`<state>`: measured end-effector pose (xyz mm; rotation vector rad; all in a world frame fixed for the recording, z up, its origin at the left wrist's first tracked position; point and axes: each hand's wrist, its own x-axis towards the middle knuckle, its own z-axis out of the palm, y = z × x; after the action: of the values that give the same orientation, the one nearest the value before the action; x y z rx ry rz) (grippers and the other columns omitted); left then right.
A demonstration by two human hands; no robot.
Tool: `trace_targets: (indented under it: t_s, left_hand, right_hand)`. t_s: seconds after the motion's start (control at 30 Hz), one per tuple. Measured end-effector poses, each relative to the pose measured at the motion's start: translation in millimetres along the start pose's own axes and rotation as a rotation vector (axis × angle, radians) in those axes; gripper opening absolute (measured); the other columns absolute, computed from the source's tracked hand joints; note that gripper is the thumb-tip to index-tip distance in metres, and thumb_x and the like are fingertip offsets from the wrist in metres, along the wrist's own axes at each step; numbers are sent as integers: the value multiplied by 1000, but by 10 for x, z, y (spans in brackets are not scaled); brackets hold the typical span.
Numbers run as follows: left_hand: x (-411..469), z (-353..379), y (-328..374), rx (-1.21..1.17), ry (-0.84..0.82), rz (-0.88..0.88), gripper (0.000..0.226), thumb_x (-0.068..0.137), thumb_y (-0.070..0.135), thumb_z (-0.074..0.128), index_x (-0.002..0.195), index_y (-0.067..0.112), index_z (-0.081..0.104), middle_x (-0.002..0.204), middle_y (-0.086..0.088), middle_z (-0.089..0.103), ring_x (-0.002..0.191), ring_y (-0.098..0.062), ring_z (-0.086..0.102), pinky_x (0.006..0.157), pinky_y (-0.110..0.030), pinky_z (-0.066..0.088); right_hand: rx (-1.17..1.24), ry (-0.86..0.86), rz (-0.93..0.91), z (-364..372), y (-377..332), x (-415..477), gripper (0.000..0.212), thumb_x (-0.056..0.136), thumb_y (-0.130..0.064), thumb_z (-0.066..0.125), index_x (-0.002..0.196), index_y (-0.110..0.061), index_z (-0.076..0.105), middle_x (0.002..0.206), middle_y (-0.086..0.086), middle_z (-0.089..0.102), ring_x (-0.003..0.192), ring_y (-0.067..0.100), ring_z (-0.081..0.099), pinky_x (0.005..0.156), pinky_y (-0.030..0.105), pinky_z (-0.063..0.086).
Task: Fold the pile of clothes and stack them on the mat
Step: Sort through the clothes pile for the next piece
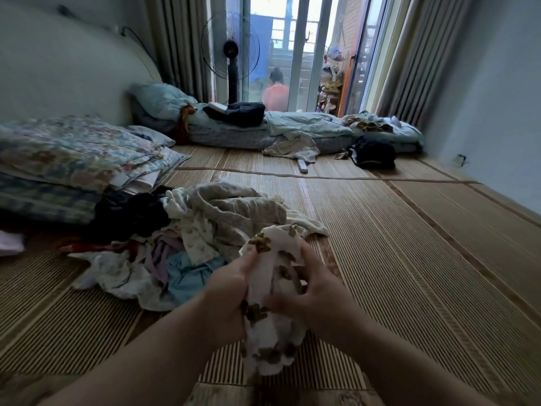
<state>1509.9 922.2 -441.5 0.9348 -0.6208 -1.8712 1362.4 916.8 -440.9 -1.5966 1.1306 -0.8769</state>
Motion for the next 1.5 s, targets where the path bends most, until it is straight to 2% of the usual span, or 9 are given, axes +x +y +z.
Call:
trace_targets:
  t_s: [0.27, 0.37, 0.53, 0.63, 0.73, 0.87, 1.07, 1.27, 1.5]
  left_hand:
    - [146, -22, -124, 68, 91, 28, 44, 102, 27, 34, 117, -5, 59, 111, -27, 67, 103, -37, 66, 88, -47, 52]
    - [201, -108, -98, 118, 125, 68, 34, 101, 21, 41, 120, 1, 60, 114, -23, 67, 109, -38, 63, 98, -52, 47]
    - [212, -190, 46, 432, 339, 300, 34, 88, 31, 64, 116, 13, 56, 106, -11, 66, 84, -20, 64, 71, -35, 52]
    - [193, -222, 298, 1124, 257, 625, 81, 61, 63, 66, 135, 37, 44, 134, 8, 47, 117, -8, 49, 92, -29, 45]
    - [175, -14, 564, 1664, 2, 742, 73, 69, 59, 72, 135, 40, 47, 133, 12, 51, 122, -5, 44, 99, -29, 40]
    - [213, 261, 645, 1638, -38, 661, 45, 75, 46, 72, 117, 31, 62, 85, 11, 69, 76, -3, 66, 69, -29, 56]
    - [327, 434, 580, 1871, 140, 760, 15, 75, 23, 51, 86, 19, 59, 91, -3, 64, 85, -24, 61, 76, -38, 53]
    - [113, 154, 1049, 2037, 407, 551, 25, 89, 15, 47, 103, 22, 66, 102, -4, 67, 94, -27, 62, 85, -38, 52]
    - [-106, 335, 1621, 1702, 485, 653, 14, 89, 20, 57, 84, 20, 70, 68, 4, 63, 59, -11, 59, 47, -21, 42]
  right_hand:
    - [-500, 62, -68, -118, 107, 107, 11, 81, -15, 62, 87, -21, 68, 72, -4, 67, 64, 8, 64, 60, 29, 57]
    - [-630, 186, -87, -167, 153, 152, 18, 82, -20, 61, 65, -13, 63, 59, -1, 63, 55, 12, 59, 55, 36, 53]
    - [-650, 146, -208, -225, 37, 139, 25, 88, -28, 53, 103, -34, 72, 85, -13, 73, 73, -1, 65, 62, 9, 48]
    - [-739, 24, -226, -311, -107, 182, 43, 90, -12, 50, 121, -37, 64, 115, -10, 69, 104, 5, 64, 84, 12, 49]
    - [-799, 45, -286, -369, -291, 248, 40, 90, -8, 50, 118, -32, 67, 111, -4, 71, 98, 12, 67, 78, 14, 50]
    - [-835, 198, -366, -430, -462, 306, 18, 90, -21, 56, 96, -22, 73, 79, -5, 71, 65, 7, 63, 55, 9, 44]
    - [-917, 312, -308, -465, -555, 363, 11, 82, -23, 60, 86, -21, 71, 75, -9, 62, 68, 9, 55, 57, 11, 34]
    - [-1051, 235, -46, -885, -511, 270, 13, 86, -15, 57, 78, -19, 66, 80, 6, 66, 68, 21, 60, 61, 33, 50]
    - [-363, 278, 24, -1164, -1058, 296, 8, 90, -13, 60, 89, -7, 66, 79, 12, 68, 60, 17, 62, 48, 22, 44]
